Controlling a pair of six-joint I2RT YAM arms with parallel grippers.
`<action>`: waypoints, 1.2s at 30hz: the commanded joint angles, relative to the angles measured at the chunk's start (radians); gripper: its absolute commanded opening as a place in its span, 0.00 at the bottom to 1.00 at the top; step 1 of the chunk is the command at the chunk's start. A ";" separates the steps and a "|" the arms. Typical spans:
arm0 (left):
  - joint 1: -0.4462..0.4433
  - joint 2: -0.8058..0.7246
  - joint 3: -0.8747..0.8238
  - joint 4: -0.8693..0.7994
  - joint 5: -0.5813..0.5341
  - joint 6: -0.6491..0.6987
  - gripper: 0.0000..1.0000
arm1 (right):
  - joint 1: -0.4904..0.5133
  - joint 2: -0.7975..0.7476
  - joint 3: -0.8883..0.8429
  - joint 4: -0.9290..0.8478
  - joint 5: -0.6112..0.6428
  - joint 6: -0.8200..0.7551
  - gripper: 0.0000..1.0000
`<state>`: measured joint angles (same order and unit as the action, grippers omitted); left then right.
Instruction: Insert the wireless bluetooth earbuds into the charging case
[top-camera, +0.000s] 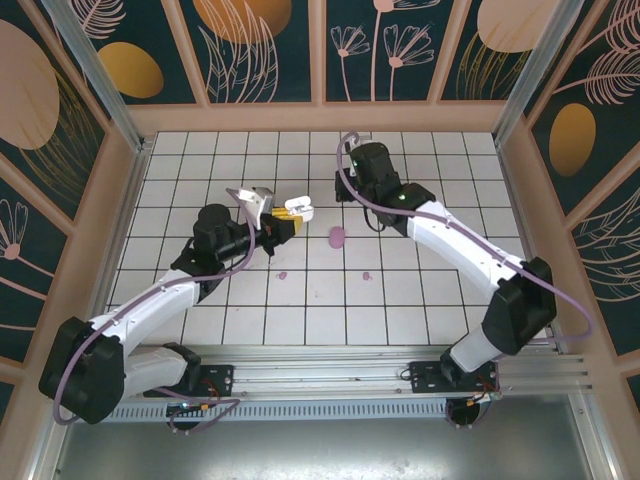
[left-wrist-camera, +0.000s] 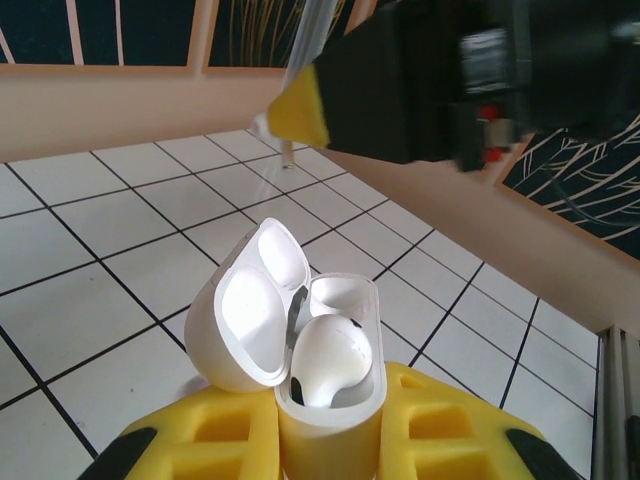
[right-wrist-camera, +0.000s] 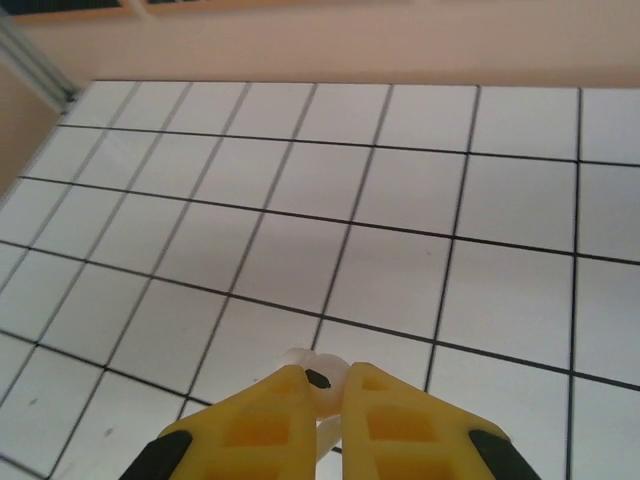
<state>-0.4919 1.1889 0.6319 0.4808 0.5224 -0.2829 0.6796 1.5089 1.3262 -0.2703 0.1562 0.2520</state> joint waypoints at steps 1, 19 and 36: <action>-0.009 0.011 0.027 0.017 0.005 -0.045 0.00 | 0.044 -0.086 -0.049 0.111 -0.009 -0.088 0.07; -0.019 -0.052 -0.006 0.064 0.065 -0.013 0.00 | 0.145 -0.221 -0.152 0.220 -0.238 -0.278 0.08; -0.018 -0.097 -0.009 0.050 0.063 -0.009 0.00 | 0.180 -0.209 -0.160 0.185 -0.188 -0.340 0.08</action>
<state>-0.5053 1.1179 0.6266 0.5190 0.5686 -0.3046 0.8467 1.2942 1.1816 -0.0792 -0.0483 -0.0666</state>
